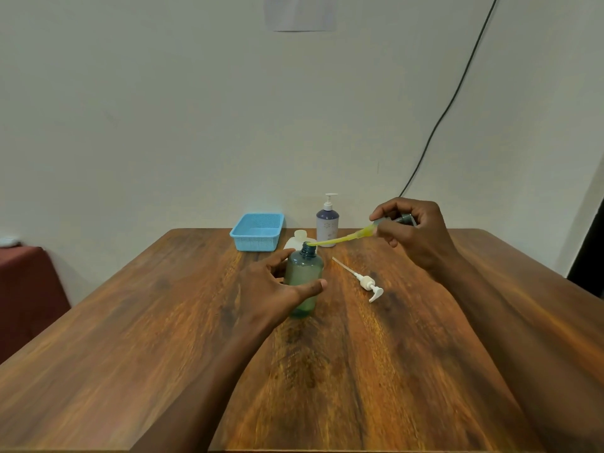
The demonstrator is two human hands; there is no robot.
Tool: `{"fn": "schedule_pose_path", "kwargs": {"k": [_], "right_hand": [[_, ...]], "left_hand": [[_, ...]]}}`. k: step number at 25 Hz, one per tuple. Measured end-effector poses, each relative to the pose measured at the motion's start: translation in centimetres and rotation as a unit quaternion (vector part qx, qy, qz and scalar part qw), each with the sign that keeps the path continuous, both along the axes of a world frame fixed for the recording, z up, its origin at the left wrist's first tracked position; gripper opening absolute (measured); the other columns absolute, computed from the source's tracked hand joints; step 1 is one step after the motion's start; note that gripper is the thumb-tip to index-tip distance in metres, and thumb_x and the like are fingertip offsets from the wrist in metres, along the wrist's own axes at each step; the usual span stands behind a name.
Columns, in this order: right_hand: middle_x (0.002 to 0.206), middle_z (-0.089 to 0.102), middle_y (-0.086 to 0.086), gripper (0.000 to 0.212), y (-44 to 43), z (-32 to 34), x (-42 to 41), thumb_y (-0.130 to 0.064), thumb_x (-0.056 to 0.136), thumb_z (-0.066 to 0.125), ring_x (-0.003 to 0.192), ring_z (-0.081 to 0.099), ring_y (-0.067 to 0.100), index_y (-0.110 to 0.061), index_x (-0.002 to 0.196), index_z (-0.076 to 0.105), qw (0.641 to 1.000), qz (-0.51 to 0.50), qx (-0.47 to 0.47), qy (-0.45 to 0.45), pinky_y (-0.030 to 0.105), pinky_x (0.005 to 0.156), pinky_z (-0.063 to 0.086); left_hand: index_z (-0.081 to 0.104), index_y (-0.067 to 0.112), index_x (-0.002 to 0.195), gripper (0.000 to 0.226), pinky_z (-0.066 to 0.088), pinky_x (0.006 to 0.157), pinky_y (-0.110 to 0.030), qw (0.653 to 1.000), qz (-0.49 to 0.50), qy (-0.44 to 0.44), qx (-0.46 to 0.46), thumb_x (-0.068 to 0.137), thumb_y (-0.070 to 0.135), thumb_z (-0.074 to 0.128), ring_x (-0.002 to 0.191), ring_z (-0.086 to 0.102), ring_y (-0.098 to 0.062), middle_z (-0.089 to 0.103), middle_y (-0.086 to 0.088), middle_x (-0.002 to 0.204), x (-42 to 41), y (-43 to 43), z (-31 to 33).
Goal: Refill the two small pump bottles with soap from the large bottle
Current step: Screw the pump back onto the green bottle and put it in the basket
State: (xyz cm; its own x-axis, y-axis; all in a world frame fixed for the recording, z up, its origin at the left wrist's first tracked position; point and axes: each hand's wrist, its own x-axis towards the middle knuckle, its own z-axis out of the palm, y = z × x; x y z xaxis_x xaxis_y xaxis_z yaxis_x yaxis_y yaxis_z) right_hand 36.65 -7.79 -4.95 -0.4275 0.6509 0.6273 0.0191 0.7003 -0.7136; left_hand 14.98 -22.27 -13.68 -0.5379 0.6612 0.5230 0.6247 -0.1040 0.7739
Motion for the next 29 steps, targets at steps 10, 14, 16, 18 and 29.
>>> {"fn": "schedule_pose_path", "kwargs": {"k": [10,14,16,18,29], "right_hand": [[0.110,0.071,0.002,0.053,0.1,3.1,-0.7,-0.011,0.082,0.086,0.102,0.070,0.017,-0.030,0.128,0.068,0.988,0.083,0.049,-0.119,0.027,0.088,0.061],[0.114,0.071,-0.002,0.053,-0.2,2.7,-2.7,-0.026,0.079,0.089,0.105,0.071,0.014,-0.032,0.127,0.068,0.973,0.138,0.059,-0.177,0.034,0.092,0.061],[0.120,0.070,-0.001,0.052,-0.4,2.1,-3.8,-0.027,0.080,0.089,0.108,0.069,0.014,-0.030,0.128,0.068,0.964,0.156,0.081,-0.198,0.038,0.095,0.061],[0.121,0.068,0.003,0.058,-0.6,1.8,-4.6,-0.024,0.082,0.087,0.111,0.068,0.017,-0.032,0.134,0.063,0.956,0.177,0.089,-0.217,0.040,0.097,0.059],[0.088,0.078,-0.003,0.041,-2.0,2.2,-6.0,-0.038,0.076,0.090,0.082,0.075,0.009,-0.015,0.108,0.076,0.974,0.104,0.045,-0.198,0.039,0.081,0.064]], "left_hand": [[0.063,0.034,0.142,0.105,0.064,0.088,-0.031,0.999,0.001,0.035,-0.028,0.051,0.079,0.086,0.111,0.069,-0.003,0.072,0.012,0.131,-1.1,-0.9,-0.3],[0.064,0.027,0.142,0.098,0.061,0.090,-0.024,0.999,-0.033,0.026,-0.025,0.055,0.062,0.093,0.110,0.067,-0.001,0.071,0.010,0.131,-0.2,-1.0,0.1],[0.065,0.026,0.140,0.089,0.060,0.088,-0.021,0.999,-0.044,0.028,-0.015,0.060,0.052,0.096,0.105,0.066,0.004,0.071,0.013,0.125,0.6,-1.0,0.7],[0.067,0.027,0.138,0.084,0.060,0.087,-0.021,0.999,-0.045,0.028,-0.003,0.062,0.049,0.096,0.102,0.066,0.006,0.072,0.014,0.121,1.0,-0.9,0.9],[0.066,0.025,0.138,0.084,0.058,0.078,-0.013,0.999,-0.011,0.020,0.027,0.064,0.056,0.093,0.097,0.067,0.003,0.072,0.014,0.117,2.0,-0.7,1.7]]}}
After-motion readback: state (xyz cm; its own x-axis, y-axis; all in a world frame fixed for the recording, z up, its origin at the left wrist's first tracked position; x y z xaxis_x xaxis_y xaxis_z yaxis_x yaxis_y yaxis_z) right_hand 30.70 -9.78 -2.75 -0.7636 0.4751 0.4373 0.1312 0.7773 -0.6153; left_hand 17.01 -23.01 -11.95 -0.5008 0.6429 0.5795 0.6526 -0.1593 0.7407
